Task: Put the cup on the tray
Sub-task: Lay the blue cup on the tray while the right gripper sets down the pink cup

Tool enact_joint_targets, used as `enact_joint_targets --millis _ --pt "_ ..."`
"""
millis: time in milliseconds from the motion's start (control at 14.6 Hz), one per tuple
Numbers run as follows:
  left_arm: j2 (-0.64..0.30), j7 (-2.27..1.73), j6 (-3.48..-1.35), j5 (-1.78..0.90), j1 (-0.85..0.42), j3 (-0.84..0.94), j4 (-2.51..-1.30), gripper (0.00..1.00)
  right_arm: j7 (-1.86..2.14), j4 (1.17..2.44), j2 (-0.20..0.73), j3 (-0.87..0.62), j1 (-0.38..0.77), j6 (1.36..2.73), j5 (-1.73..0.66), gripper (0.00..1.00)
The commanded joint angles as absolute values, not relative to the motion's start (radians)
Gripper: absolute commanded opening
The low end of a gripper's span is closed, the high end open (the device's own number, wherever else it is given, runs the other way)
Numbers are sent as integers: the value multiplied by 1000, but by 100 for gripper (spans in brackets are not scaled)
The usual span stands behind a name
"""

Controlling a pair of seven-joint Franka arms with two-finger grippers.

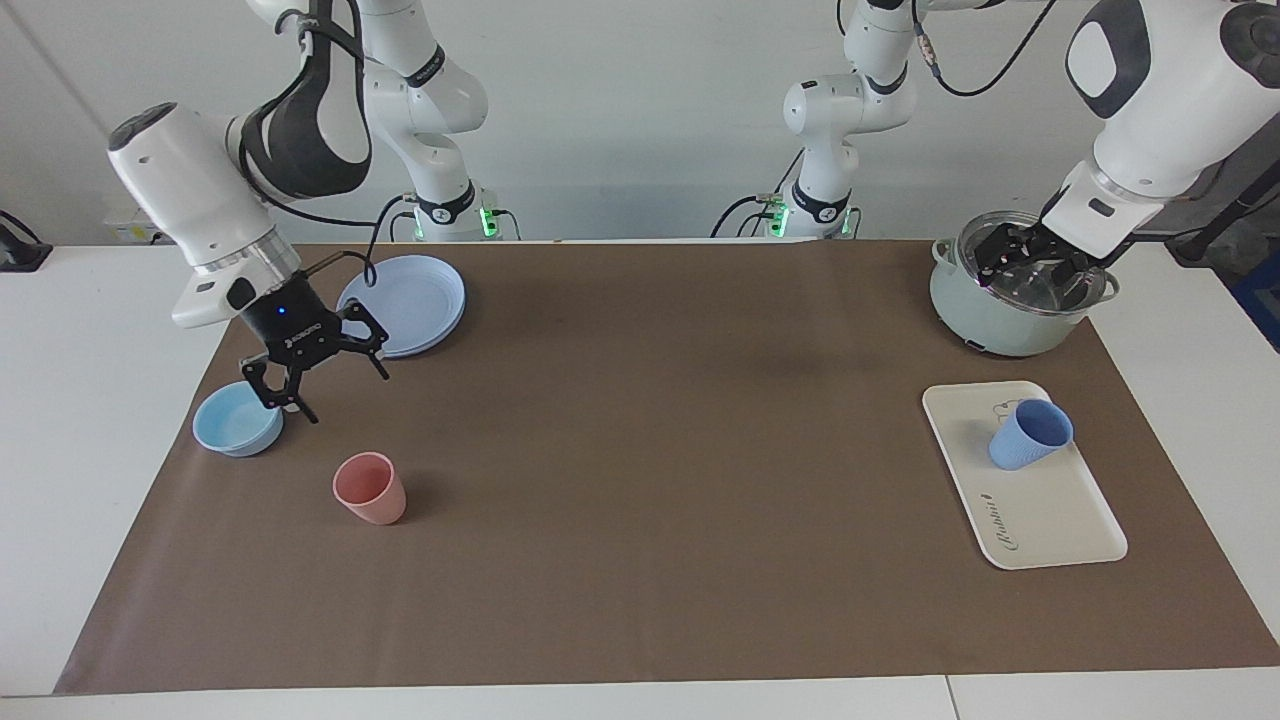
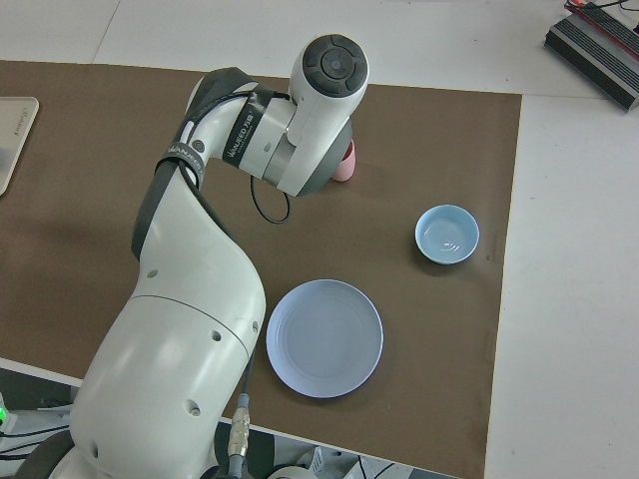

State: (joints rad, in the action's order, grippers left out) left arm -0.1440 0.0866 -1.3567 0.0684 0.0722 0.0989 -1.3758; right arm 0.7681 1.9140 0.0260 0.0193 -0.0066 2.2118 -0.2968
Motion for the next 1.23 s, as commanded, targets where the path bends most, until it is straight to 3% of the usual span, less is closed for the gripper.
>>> enact_joint_targets --millis 0,274,616,958,1163 --pt "-132 86 -1376 68 66 106 -1371 100 536 1930 -20 15 35 2136 -104 100" --pt "-133 75 -1494 26 66 104 -1376 100 113 1899 -46 14 106 2018 84 100" --pt "-130 35 -1528 -2 78 103 -1390 100 46 1740 -51 29 91 1846 94 100" --pt "-117 34 -1526 -2 78 101 -1414 100 -89 1577 -49 29 11 1568 17 100" --pt "-110 34 -1526 -2 69 101 -1425 100 -58 1583 -60 29 -31 1516 18 100"
